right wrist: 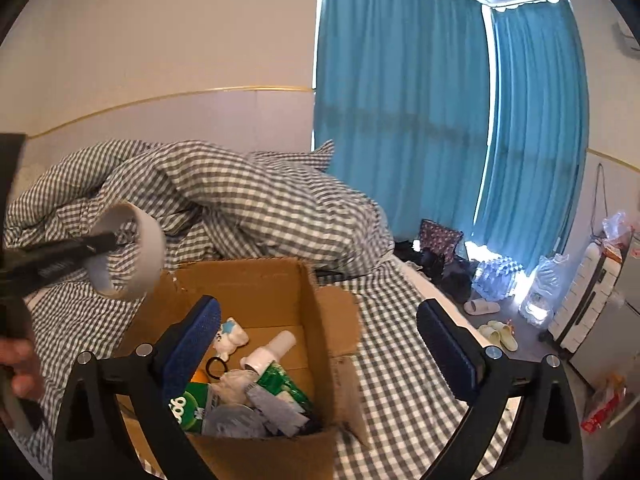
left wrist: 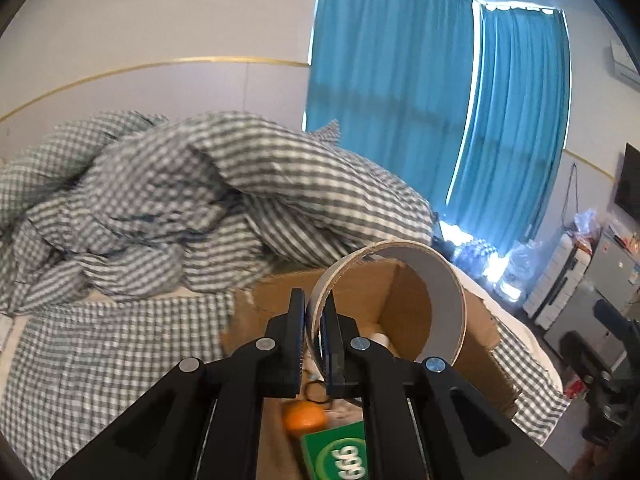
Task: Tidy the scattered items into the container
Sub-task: 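Carry the tape roll and white tube over the box with both tools, then open both tools to drop the tape roll and tube into the box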
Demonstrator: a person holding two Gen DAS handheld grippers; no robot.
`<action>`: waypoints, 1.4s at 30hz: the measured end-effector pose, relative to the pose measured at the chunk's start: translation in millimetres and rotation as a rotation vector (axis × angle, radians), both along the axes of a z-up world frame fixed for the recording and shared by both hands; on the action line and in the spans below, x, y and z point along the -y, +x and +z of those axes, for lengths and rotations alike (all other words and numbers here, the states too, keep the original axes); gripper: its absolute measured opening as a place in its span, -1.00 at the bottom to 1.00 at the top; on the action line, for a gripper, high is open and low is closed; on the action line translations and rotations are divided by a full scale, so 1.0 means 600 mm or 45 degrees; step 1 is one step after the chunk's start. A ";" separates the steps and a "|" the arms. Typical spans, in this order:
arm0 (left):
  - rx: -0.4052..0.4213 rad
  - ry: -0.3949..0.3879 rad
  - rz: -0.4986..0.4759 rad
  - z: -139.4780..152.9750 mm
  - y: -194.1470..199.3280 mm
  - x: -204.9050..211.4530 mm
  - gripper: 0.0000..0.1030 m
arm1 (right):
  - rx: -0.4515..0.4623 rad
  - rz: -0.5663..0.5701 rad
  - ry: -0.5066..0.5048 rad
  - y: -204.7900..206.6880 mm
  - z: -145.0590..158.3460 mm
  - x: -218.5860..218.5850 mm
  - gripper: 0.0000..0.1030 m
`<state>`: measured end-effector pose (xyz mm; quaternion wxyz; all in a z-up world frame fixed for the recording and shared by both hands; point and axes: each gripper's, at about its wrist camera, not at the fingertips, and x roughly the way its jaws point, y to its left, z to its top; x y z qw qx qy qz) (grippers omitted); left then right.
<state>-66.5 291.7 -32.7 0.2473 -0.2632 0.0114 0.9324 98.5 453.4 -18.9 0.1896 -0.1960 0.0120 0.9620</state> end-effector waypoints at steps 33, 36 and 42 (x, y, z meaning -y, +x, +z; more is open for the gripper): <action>0.042 -0.013 -0.056 -0.023 0.001 -0.027 1.00 | -0.012 0.039 -0.004 -0.001 0.007 0.016 0.94; 0.024 -0.030 -0.022 -0.018 0.007 0.001 1.00 | -0.008 0.054 -0.008 -0.010 0.008 0.031 0.99; -0.005 -0.030 0.089 -0.002 0.009 0.073 1.00 | 0.017 0.096 -0.005 -0.035 0.011 0.077 0.99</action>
